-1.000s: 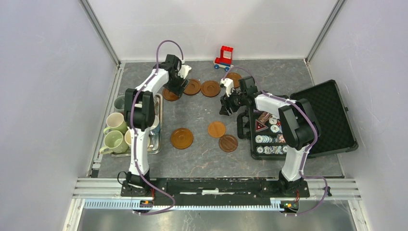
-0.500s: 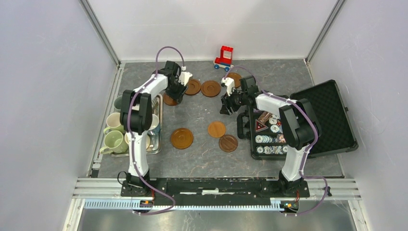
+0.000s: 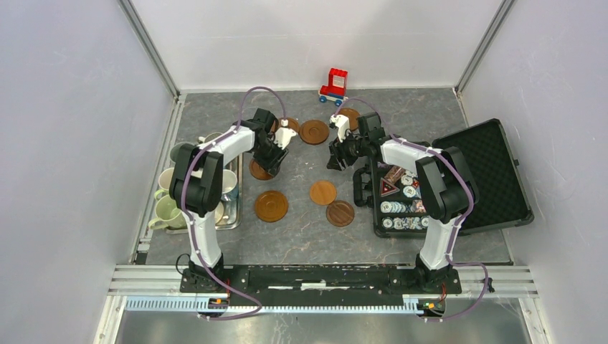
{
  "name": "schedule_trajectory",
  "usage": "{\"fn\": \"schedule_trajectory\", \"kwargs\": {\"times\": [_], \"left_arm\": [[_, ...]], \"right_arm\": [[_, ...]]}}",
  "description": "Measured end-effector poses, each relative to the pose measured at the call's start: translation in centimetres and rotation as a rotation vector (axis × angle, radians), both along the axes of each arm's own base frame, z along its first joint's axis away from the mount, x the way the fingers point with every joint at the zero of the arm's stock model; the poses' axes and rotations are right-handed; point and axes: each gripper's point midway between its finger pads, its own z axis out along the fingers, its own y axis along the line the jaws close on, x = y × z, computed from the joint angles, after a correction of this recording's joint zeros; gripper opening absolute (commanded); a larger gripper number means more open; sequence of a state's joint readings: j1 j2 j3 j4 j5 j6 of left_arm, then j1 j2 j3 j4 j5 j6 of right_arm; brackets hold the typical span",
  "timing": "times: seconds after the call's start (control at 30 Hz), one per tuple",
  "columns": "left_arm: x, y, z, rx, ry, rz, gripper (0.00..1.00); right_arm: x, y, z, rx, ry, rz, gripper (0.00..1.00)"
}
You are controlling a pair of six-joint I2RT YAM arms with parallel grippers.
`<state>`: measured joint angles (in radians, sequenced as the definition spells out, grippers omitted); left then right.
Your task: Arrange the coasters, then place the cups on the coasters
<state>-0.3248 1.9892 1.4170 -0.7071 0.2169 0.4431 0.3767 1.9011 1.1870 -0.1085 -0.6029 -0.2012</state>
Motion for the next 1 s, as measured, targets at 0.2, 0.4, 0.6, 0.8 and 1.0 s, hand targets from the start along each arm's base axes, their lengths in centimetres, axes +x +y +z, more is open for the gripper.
{"fn": "schedule_trajectory", "kwargs": {"times": [0.2, 0.4, 0.6, 0.8, 1.0], "left_arm": [[-1.0, -1.0, 0.0, -0.006, -0.001, -0.032, 0.45], [-1.0, -1.6, 0.0, -0.007, -0.004, -0.046, 0.45], [-1.1, -2.5, 0.1, -0.024, -0.004, -0.065, 0.51], [-1.6, -2.8, 0.3, -0.039, 0.017, -0.071, 0.69], [0.6, -3.5, 3.8, -0.088, -0.023, -0.037, 0.71]], "right_arm": [[0.1, 0.1, 0.0, 0.008, 0.001, -0.008, 0.61], [0.1, 0.1, 0.0, 0.011, 0.0, -0.011, 0.61], [0.2, 0.1, 0.1, 0.012, -0.003, -0.011, 0.61], [0.2, 0.1, 0.1, 0.012, -0.003, -0.011, 0.61], [0.2, 0.1, 0.1, 0.013, -0.004, -0.011, 0.61]]}}
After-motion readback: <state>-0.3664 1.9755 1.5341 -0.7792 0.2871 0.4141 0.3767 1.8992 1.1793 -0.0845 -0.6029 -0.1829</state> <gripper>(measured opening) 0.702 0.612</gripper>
